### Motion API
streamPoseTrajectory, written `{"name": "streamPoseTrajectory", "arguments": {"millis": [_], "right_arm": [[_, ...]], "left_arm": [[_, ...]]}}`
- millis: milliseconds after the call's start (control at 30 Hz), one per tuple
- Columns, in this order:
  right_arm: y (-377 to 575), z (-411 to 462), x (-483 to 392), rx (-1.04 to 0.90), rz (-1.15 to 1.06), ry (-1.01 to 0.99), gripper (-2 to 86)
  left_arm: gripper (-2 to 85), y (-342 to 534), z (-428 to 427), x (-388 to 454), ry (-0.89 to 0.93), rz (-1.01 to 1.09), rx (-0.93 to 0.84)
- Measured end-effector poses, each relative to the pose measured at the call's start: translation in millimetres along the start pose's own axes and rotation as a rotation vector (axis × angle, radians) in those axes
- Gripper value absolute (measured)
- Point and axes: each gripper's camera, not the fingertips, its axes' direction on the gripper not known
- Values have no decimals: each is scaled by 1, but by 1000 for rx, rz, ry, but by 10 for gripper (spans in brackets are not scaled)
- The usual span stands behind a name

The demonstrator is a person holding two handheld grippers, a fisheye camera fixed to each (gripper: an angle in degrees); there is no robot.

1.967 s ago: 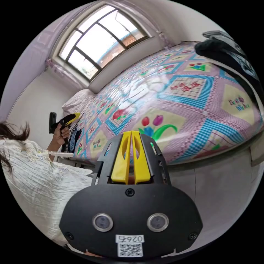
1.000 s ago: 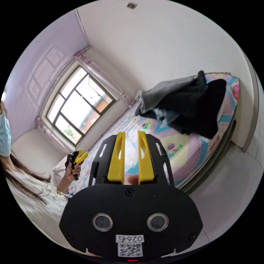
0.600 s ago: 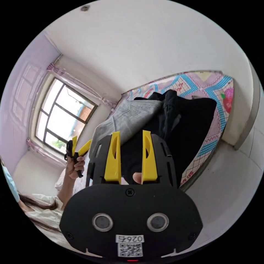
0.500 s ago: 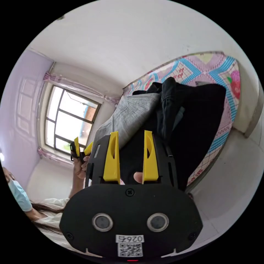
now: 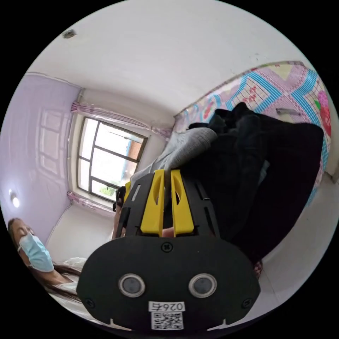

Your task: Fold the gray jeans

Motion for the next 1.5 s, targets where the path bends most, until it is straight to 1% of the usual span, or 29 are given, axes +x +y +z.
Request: {"name": "streamPoseTrajectory", "arguments": {"millis": [67, 133, 200, 267, 333, 400, 433, 500, 633, 700, 767, 833, 933, 1033, 1067, 1133, 1200, 1233, 1267, 1300, 1333, 1367, 1400, 1433, 1467, 1500], "right_arm": [[4, -4, -21, 28, -78, -22, -11], [13, -3, -56, 35, -204, -85, -11], [21, 1, -87, 14, -311, -128, -11], [33, 10, -120, -20, -417, -162, -11], [55, 23, -158, -61, -543, -226, -11], [76, 34, -183, -88, -618, -296, -11], [92, 43, -198, -109, -662, -341, -11], [116, 57, -218, -146, -710, -409, -11], [177, 105, -264, -266, -764, -570, -11], [203, 135, -285, -332, -776, -588, -11], [230, 174, -304, -420, -760, -603, -11], [264, 235, -325, -544, -732, -622, -11], [301, 302, -352, -656, -684, -660, -11], [326, 335, -384, -661, -691, -751, -11], [330, 337, -390, -648, -710, -766, -11], [342, 342, -405, -604, -791, -786, -11], [348, 350, -395, -616, -807, -762, -10], [351, 359, -378, -646, -801, -715, -10], [353, 364, -365, -665, -790, -677, -10], [358, 376, -335, -712, -752, -579, -10], [365, 390, -297, -777, -702, -450, -10], [370, 397, -276, -815, -670, -377, -11], [379, 407, -232, -886, -586, -229, -10], [386, 409, -188, -922, -479, -98, -9], [387, 405, -169, -920, -434, -85, -8], [386, 394, -139, -903, -342, -111, -6]], "left_arm": [[-9, 3, -23, 14, 45, 55, 58], [-9, 9, -51, 33, 97, 118, 114], [-8, 24, -95, 65, 163, 212, 189], [-7, 41, -131, 93, 176, 281, 239], [-7, 65, -170, 121, 158, 341, 288], [-7, 107, -220, 156, 107, 401, 350], [-7, 119, -232, 164, 92, 414, 363], [-7, 170, -281, 195, 29, 447, 427], [-7, 246, -351, 232, -45, 472, 530], [-7, 288, -398, 254, -130, 471, 596], [-7, 311, -433, 268, -192, 445, 643], [-7, 325, -467, 281, -243, 425, 677], [-7, 341, -513, 309, -307, 435, 726], [-6, 356, -541, 346, -308, 539, 752], [-6, 364, -548, 359, -308, 592, 742], [-6, 375, -551, 364, -293, 610, 715], [-7, 396, -544, 340, -266, 516, 656], [-7, 403, -540, 328, -267, 469, 637], [-8, 417, -528, 297, -276, 340, 589], [-8, 433, -512, 257, -301, 165, 522], [-8, 443, -504, 235, -319, 64, 493], [-9, 468, -488, 192, -352, -150, 464], [-9, 496, -475, 157, -353, -309, 472], [-9, 509, -469, 143, -317, -346, 486], [-9, 534, -463, 123, -226, -419, 550], [-8, 557, -460, 114, -181, -479, 645]]}}
